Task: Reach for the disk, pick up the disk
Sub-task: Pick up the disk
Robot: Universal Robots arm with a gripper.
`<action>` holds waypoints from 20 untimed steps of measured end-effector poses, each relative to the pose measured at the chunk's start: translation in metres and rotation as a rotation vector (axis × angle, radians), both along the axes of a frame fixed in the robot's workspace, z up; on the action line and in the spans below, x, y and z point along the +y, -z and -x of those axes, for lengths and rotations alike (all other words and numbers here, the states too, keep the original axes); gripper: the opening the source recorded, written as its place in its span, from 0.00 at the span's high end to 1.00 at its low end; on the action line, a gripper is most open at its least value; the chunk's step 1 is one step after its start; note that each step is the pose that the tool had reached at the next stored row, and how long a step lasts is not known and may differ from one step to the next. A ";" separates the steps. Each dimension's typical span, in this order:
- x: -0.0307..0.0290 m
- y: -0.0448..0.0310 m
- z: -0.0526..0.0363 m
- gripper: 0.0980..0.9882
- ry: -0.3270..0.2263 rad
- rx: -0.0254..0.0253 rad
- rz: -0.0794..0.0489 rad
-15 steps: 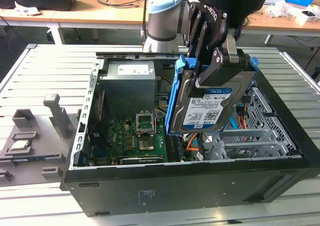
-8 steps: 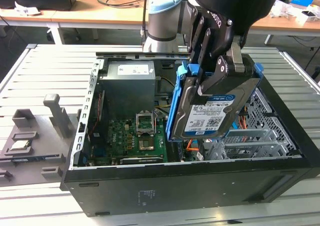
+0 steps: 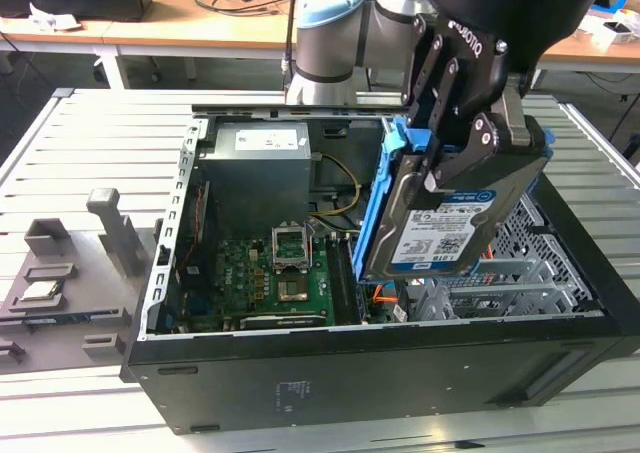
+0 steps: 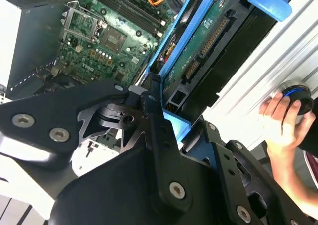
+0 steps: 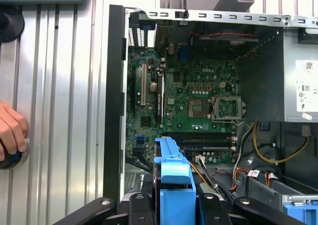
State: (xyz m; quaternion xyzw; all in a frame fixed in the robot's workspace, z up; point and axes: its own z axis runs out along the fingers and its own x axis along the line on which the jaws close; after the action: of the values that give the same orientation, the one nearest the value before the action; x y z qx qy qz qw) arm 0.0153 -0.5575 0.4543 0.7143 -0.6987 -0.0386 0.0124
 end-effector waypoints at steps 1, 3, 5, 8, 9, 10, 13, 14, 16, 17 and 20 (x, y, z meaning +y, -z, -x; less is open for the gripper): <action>0.0000 0.0000 -0.0025 0.70 0.000 0.0000 0.000; 0.0000 0.0000 -0.0069 0.70 0.000 0.0000 0.000; 0.0000 0.0000 -0.0106 0.70 0.000 0.0000 0.000; 0.0000 0.0000 -0.0183 0.70 0.000 0.0000 0.000; 0.0000 0.0001 -0.0211 0.70 0.000 -0.0001 0.000; 0.0000 0.0000 -0.0239 0.70 0.000 0.0000 0.000; 0.0000 0.0000 -0.0283 0.70 0.000 0.0000 0.000; 0.0000 0.0000 -0.0296 0.70 0.000 0.0000 0.000; 0.0000 0.0000 -0.0336 0.70 0.000 0.0000 0.000; 0.0000 0.0000 -0.0349 0.70 0.000 0.0000 0.000; 0.0000 0.0000 -0.0409 0.70 0.000 0.0000 0.000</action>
State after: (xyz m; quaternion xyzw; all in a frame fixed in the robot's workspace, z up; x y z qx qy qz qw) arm 0.0562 -0.5575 0.4543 0.7143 -0.6987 -0.0386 0.0125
